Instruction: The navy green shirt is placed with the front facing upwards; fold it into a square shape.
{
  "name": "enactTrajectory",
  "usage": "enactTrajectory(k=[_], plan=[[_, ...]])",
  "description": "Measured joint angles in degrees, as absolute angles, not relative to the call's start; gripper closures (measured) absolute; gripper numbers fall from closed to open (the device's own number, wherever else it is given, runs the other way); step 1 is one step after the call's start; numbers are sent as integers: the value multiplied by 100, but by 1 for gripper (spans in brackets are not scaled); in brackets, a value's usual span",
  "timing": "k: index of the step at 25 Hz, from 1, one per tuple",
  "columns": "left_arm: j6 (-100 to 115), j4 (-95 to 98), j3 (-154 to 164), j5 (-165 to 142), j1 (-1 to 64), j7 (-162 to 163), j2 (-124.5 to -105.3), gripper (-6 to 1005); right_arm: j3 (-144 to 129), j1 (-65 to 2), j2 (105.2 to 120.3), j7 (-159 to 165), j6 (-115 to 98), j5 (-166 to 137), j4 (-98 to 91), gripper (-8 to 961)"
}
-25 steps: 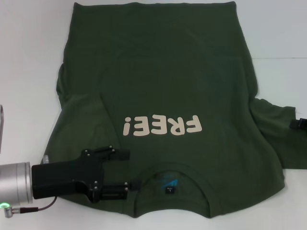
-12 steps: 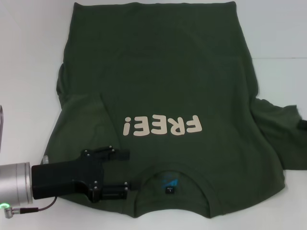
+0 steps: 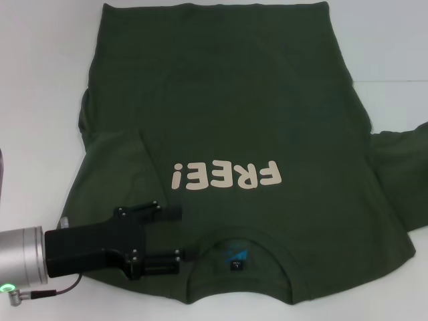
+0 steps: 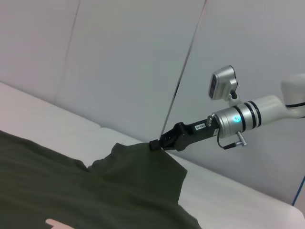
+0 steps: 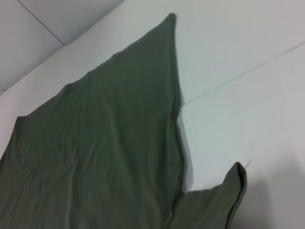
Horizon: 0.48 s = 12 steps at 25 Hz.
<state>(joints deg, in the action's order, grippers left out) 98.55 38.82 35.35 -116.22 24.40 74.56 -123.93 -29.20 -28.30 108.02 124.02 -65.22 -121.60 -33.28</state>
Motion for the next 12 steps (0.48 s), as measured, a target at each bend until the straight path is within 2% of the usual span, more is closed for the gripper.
enactTrajectory(k=[8,12], plan=[[9862,3706,3419,-11470,2409,7461,-12401,138,-3021,-3113,10646,12241,-6493,-12196,-3350,950],[9857,3615,3374,-11423,2408,7461,-12402,138,-3111,-3245,10614,12210,-6454,-12199,-3400,950]])
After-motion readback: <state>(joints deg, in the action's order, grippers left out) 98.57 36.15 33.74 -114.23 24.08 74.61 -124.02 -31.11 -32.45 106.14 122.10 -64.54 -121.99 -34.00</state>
